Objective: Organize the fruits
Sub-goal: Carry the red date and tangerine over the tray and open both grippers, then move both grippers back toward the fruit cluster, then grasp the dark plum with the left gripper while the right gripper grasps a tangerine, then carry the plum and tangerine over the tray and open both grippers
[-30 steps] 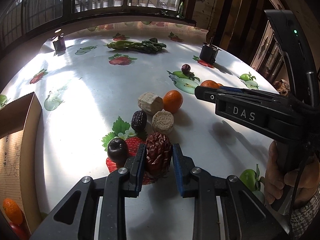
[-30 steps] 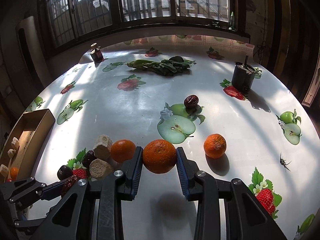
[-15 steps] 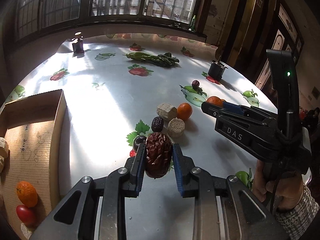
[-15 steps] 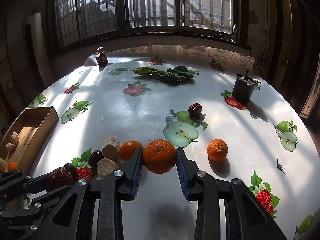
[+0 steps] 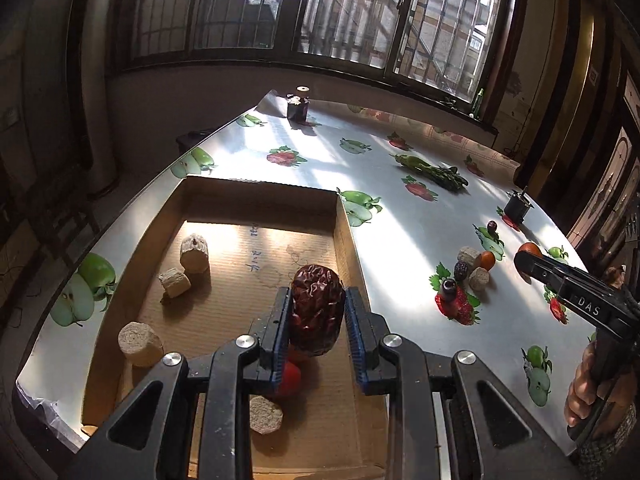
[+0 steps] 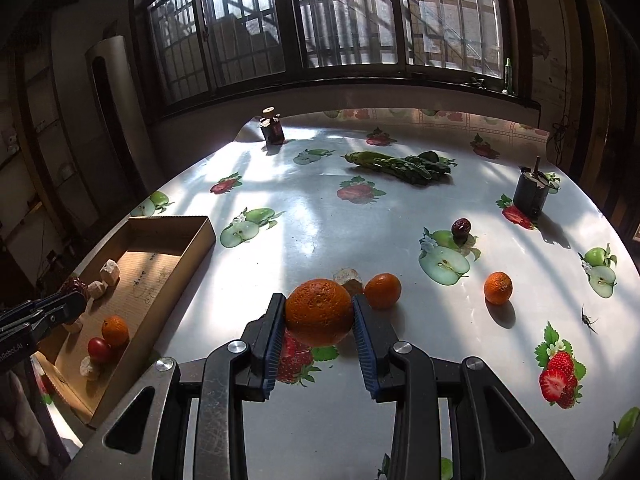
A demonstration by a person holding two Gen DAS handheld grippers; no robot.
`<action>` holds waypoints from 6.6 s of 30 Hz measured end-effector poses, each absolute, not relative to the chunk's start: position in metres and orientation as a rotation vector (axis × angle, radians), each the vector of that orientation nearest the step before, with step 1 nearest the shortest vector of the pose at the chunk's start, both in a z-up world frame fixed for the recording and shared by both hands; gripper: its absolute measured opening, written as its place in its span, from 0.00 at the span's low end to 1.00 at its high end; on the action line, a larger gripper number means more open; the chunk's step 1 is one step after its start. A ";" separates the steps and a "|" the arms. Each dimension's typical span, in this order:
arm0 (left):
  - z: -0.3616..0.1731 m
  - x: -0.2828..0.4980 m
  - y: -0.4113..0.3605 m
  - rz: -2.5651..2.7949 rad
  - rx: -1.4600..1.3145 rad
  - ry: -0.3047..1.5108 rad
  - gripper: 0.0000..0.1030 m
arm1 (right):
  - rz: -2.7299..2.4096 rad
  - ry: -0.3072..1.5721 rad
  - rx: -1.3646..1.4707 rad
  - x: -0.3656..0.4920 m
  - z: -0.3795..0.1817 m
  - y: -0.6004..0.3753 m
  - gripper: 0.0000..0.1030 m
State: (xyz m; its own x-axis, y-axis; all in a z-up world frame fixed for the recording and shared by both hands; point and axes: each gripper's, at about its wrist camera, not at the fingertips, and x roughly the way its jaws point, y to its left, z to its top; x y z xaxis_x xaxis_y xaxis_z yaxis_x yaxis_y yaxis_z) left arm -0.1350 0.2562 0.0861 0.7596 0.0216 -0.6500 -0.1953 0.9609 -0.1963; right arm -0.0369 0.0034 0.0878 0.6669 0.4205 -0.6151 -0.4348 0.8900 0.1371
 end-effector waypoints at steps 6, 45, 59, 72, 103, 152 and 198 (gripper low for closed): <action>0.083 -0.149 0.295 0.171 -0.306 0.695 0.25 | 0.639 0.722 -0.004 -0.052 0.101 0.053 0.35; 0.042 -0.116 0.340 0.267 -0.370 0.930 0.35 | 0.776 0.979 -0.215 -0.015 0.021 0.224 0.36; 0.090 -0.154 0.295 0.309 -0.236 0.790 0.76 | 0.796 0.902 -0.165 -0.033 0.047 0.203 0.44; 0.105 -0.167 0.243 0.295 -0.119 0.773 0.80 | 0.681 0.840 -0.083 -0.054 0.068 0.090 0.49; 0.060 -0.044 0.110 -0.065 -0.080 0.889 0.63 | 0.257 0.904 0.192 0.026 0.038 -0.155 0.50; 0.016 -0.004 0.123 -0.096 -0.208 0.851 0.21 | 0.134 0.853 0.169 0.064 0.025 -0.134 0.31; 0.026 0.017 0.375 0.175 -0.364 1.049 0.22 | 0.748 1.075 -0.121 0.031 0.024 0.236 0.33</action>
State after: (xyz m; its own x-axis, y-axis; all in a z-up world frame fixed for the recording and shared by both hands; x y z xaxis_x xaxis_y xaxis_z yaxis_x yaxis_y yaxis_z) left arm 0.0168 0.3751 0.0258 0.4915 -0.0308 -0.8703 -0.3121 0.9268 -0.2091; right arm 0.0315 0.2364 0.0239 0.2595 0.4941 -0.8297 -0.6061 0.7523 0.2585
